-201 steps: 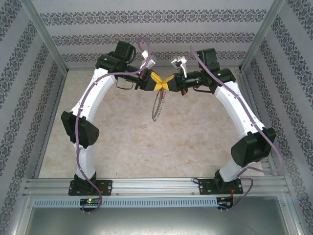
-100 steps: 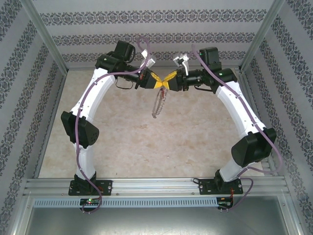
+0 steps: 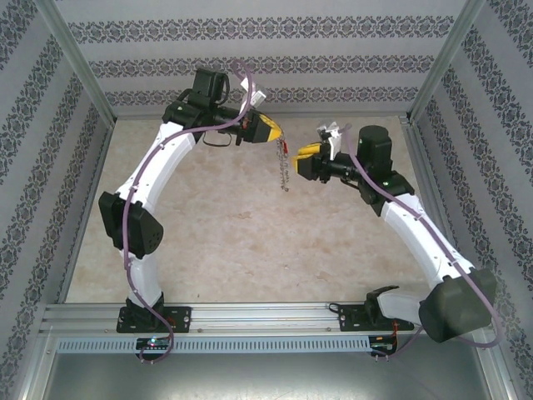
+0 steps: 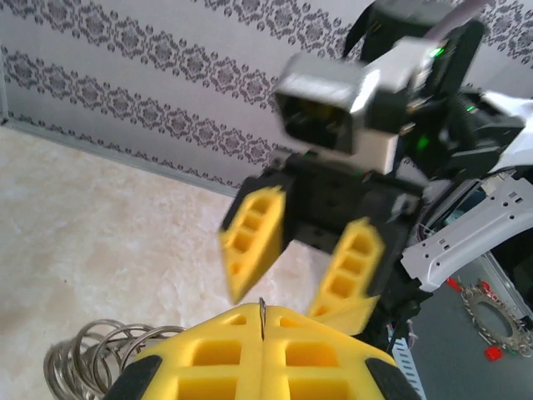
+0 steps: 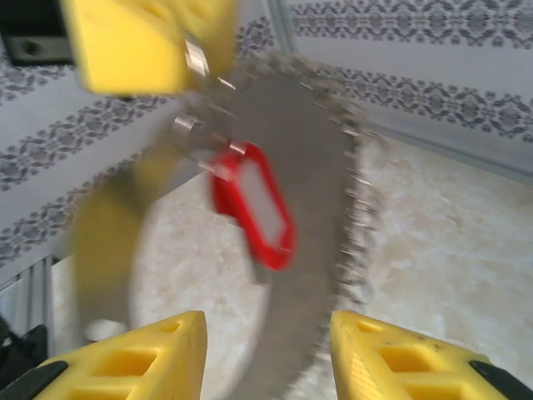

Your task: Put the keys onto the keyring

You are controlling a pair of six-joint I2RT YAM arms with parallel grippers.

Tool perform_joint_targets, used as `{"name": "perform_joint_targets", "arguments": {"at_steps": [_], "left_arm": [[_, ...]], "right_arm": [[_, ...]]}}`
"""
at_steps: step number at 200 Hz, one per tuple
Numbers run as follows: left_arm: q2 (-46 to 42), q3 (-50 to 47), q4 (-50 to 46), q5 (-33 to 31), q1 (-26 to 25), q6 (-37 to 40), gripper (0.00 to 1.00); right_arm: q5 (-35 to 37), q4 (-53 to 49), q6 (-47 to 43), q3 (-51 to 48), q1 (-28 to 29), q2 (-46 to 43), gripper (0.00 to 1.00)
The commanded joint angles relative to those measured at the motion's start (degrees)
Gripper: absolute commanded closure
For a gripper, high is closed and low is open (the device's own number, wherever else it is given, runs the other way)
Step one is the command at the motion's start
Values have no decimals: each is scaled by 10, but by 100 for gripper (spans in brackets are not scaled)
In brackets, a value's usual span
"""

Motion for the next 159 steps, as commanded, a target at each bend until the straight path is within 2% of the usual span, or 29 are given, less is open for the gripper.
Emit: {"name": "perform_joint_targets", "arguments": {"at_steps": [1, 51, 126, 145, 159], "left_arm": [[-43, -15, 89, 26, -2, -40, 100], [-55, -33, 131, 29, -4, -66, 100], [-56, -44, 158, 33, -7, -84, 100], [-60, -49, 165, 32, -8, -89, 100], [-62, -56, 178, 30, -8, -97, 100]], "right_arm": [[30, 87, 13, -3, 18, -2, 55], [57, 96, -12, 19, 61, 4, 50], [103, 94, -41, 75, 95, 41, 51], [109, 95, -44, 82, 100, 47, 57], [107, 93, -47, 86, 103, 50, 68]]}}
